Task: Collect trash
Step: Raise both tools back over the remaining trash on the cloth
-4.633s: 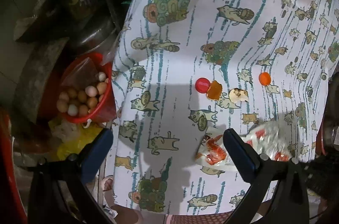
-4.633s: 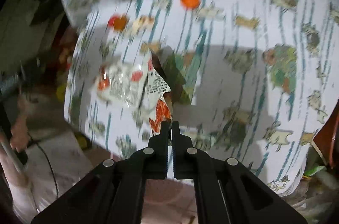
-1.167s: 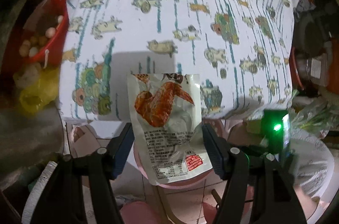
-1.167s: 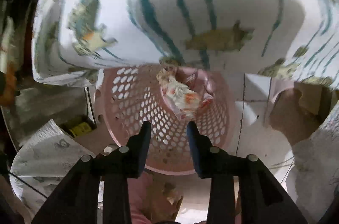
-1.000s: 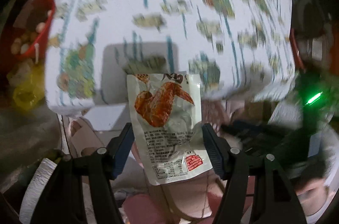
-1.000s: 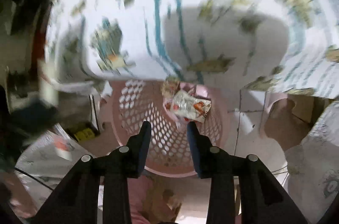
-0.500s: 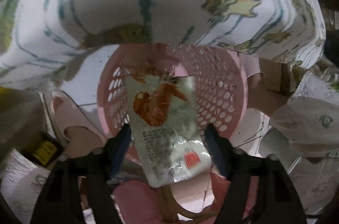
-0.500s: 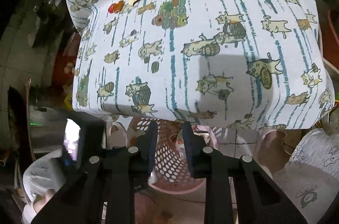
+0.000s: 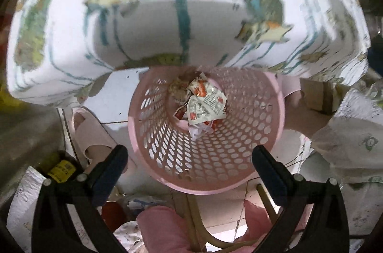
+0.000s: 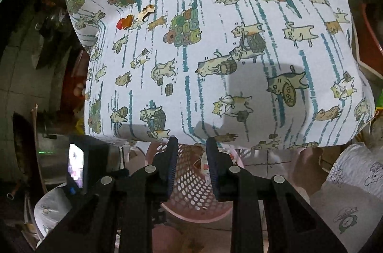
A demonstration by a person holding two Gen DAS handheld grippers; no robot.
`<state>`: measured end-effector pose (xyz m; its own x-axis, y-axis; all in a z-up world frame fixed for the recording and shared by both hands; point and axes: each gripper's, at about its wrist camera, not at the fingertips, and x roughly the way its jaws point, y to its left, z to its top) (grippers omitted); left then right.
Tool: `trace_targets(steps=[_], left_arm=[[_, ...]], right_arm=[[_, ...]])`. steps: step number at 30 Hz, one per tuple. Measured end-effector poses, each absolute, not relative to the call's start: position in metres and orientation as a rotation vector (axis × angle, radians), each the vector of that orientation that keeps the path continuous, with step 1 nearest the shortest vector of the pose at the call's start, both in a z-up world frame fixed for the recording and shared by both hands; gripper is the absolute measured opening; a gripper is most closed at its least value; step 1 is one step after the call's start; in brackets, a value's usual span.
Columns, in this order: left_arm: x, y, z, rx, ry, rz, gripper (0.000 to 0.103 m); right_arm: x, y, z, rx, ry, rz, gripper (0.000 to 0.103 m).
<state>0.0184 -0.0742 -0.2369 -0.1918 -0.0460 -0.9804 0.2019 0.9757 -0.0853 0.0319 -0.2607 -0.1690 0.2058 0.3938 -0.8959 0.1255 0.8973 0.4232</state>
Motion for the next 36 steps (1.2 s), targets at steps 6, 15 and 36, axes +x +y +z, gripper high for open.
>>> trace_targets(steps=[6,15,36], left_arm=[[0.031,-0.071,-0.177,0.038,1.587,-0.278,0.103],[0.049,-0.053,-0.105,0.036,1.362,-0.272,0.103],[0.124,0.001,-0.050,-0.071,1.190,-0.112,0.103]], right_arm=[[0.033,-0.264,-0.160,0.443,1.317,0.175,0.027],[0.036,-0.261,-0.151,0.369,1.273,0.128,0.028],[0.039,-0.249,-0.146,0.287,1.240,0.113,0.028]])
